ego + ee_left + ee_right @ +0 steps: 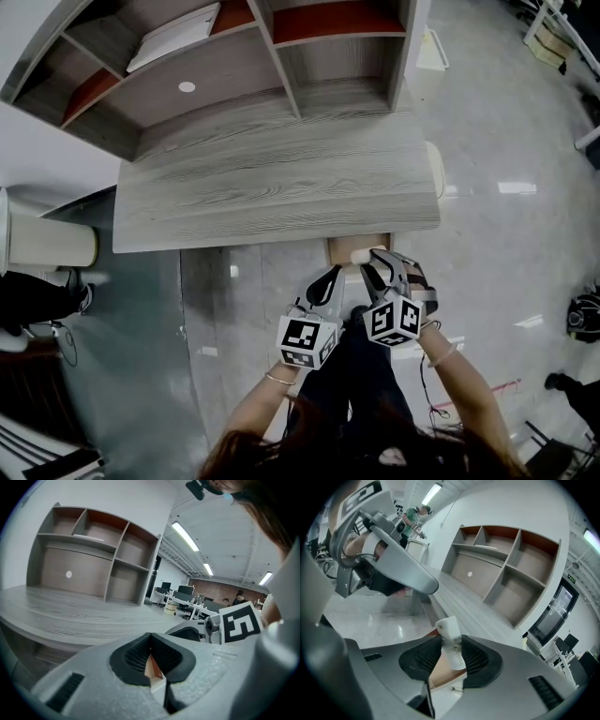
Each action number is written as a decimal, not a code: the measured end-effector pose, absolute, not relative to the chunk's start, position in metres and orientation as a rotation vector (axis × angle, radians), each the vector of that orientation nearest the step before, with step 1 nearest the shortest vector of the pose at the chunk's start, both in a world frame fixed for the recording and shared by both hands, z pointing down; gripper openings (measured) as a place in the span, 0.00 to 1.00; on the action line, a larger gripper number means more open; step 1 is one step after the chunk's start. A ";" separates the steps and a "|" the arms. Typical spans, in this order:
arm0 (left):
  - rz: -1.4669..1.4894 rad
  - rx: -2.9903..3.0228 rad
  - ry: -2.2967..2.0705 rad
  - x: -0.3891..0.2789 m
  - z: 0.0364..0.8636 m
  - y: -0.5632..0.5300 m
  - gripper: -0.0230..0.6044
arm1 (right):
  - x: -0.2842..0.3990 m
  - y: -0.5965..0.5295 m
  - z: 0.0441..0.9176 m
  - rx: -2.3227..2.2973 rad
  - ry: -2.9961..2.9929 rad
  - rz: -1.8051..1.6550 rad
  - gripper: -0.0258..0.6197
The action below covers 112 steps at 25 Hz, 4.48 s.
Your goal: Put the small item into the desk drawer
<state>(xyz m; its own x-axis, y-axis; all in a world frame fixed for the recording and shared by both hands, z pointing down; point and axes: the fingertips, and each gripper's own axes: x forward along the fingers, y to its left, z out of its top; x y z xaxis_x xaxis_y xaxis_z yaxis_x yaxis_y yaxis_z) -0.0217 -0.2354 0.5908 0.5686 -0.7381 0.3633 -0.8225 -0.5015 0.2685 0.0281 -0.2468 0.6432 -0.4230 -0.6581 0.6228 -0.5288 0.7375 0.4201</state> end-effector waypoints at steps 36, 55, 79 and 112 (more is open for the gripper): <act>0.318 2.323 -1.306 -0.028 0.670 -0.242 0.06 | 0.031 -0.250 0.797 0.693 -1.896 -0.131 0.24; 0.356 2.266 -1.319 -0.036 0.702 -0.244 0.06 | 0.033 -0.249 0.851 0.612 -1.793 -0.065 0.24; 0.391 2.284 -1.271 -0.038 0.708 -0.253 0.06 | 0.029 -0.256 0.861 0.658 -1.769 -0.008 0.27; 0.426 2.392 -1.256 -0.045 0.628 -0.250 0.06 | 0.035 -0.253 0.702 1.184 -1.949 0.222 0.14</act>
